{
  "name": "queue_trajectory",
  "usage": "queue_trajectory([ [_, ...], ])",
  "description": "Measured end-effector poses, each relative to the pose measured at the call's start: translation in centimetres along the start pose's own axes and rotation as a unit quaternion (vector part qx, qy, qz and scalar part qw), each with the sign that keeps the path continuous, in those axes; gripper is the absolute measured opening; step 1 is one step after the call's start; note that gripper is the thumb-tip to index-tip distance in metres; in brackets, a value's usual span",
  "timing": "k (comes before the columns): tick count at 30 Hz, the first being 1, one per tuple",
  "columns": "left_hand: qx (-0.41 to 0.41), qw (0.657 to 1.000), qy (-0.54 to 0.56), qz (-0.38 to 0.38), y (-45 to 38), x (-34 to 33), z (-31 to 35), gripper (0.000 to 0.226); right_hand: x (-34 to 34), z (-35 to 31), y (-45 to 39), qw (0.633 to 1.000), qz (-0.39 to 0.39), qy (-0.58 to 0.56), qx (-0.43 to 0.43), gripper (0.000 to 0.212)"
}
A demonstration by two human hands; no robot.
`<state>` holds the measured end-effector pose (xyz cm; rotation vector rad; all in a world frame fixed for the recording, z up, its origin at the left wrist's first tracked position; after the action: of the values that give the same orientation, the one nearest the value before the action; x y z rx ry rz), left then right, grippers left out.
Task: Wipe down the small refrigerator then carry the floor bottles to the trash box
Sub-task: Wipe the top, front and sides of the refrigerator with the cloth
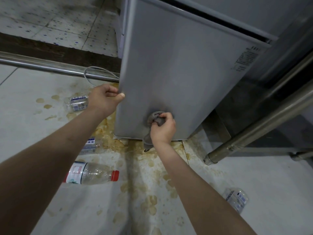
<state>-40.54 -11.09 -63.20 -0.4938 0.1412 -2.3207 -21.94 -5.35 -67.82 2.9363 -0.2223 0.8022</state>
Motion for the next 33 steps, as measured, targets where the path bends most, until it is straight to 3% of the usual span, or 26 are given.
queue_trajectory([
  [15, 0.007, 1.0, -0.001, 0.006, 0.1, 0.0, -0.2, 0.02, 7.7, 2.2, -6.3, 0.974, 0.169, -0.048, -0.142, 0.028],
  [22, 0.003, 1.0, 0.001, 0.01, 0.1, 0.1, -0.3, 0.019, 7.5, 2.0, -6.0, 0.975, 0.18, -0.044, -0.126, 0.03],
  [33, 0.018, 1.0, 0.009, 0.013, 0.4, 0.0, 0.0, 0.023, 5.3, 0.5, -3.0, 0.99, 0.134, 0.016, -0.044, 0.028],
])
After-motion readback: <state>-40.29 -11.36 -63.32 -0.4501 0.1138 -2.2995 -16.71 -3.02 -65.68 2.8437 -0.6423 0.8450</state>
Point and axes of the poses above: each hand's wrist, its own y-axis away from the middle knuckle, its own x-axis out of the back of the hand, z = x × y, the point moved 3 cm from there along -y, towards the middle knuckle, and after that the axes turned 12 degrees about -x, right-handed, at the moved point
